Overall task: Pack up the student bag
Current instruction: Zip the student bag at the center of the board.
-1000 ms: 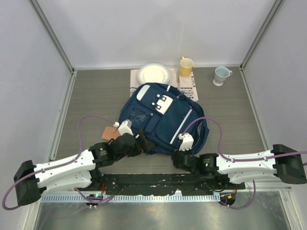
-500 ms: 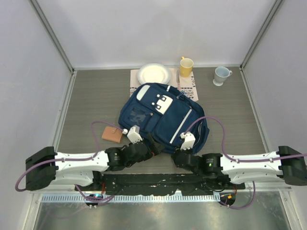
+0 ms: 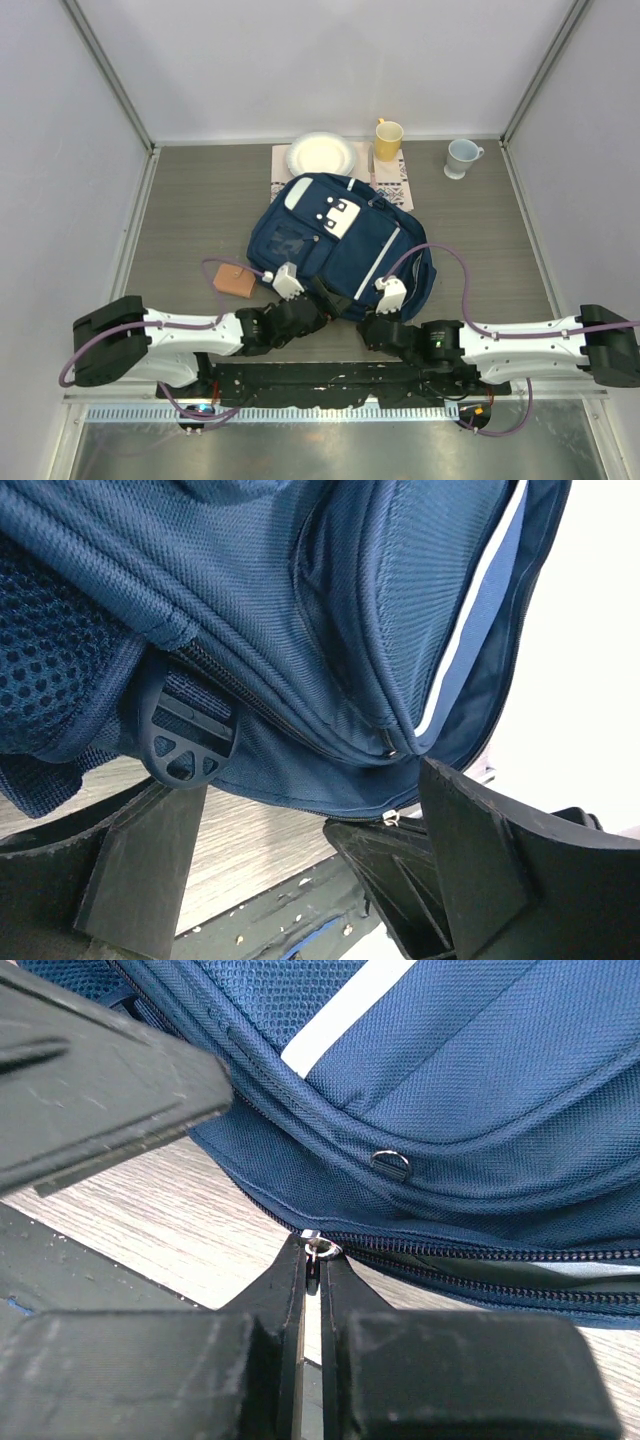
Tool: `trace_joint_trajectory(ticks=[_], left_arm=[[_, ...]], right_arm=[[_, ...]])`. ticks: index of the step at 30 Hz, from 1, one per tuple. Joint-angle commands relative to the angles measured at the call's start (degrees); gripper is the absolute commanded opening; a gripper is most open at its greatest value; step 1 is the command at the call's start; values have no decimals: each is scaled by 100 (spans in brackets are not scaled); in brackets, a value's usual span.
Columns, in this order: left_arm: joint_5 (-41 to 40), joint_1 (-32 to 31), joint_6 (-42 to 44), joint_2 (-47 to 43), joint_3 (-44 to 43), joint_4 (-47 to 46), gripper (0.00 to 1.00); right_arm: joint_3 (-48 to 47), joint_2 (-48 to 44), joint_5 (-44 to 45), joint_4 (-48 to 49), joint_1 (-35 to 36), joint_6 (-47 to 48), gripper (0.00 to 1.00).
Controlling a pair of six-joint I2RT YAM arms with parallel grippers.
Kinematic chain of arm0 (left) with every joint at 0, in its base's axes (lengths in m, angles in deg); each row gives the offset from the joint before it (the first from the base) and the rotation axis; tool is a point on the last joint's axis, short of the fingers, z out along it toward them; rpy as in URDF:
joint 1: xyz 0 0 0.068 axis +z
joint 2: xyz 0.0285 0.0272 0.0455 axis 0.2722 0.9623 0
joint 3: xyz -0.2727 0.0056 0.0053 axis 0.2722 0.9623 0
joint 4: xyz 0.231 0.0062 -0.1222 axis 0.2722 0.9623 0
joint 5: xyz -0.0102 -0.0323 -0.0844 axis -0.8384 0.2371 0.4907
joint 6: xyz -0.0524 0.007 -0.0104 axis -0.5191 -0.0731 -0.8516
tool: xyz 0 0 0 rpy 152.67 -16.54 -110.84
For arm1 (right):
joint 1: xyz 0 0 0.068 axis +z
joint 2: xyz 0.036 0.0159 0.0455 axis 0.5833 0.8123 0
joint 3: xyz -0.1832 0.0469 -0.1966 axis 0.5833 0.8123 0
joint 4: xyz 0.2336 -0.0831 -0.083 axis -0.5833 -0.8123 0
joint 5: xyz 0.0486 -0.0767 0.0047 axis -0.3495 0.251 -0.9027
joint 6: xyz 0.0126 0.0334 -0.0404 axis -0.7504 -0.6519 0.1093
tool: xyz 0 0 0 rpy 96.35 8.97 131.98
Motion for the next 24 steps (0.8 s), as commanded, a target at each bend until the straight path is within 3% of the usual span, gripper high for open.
trace_joint_trajectory(ticks=[1,3,8,10,13,20,24], left_arm=[[138,-28,-496,173,134,-598,84],[164,-28,-602,278,248,-738,74],[103,-19,-611,560,310,-1257,34],[103,-19,-489,569,284,-1231,17],[-11,-10,-252,411,266,-855,0],[-258,262,512,-940,318,921,0],[330,771,1084,-1722,783,1344,0]], right_arm=[[-119,61,11,544,2,68,1],[-119,87,11,631,2,77,1],[-198,166,-60,720,2,174,1],[-216,175,-60,632,2,174,1],[-181,123,2,396,2,34,1],[293,-675,327,-509,2,-713,1],[443,-1150,389,-835,2,-898,1]])
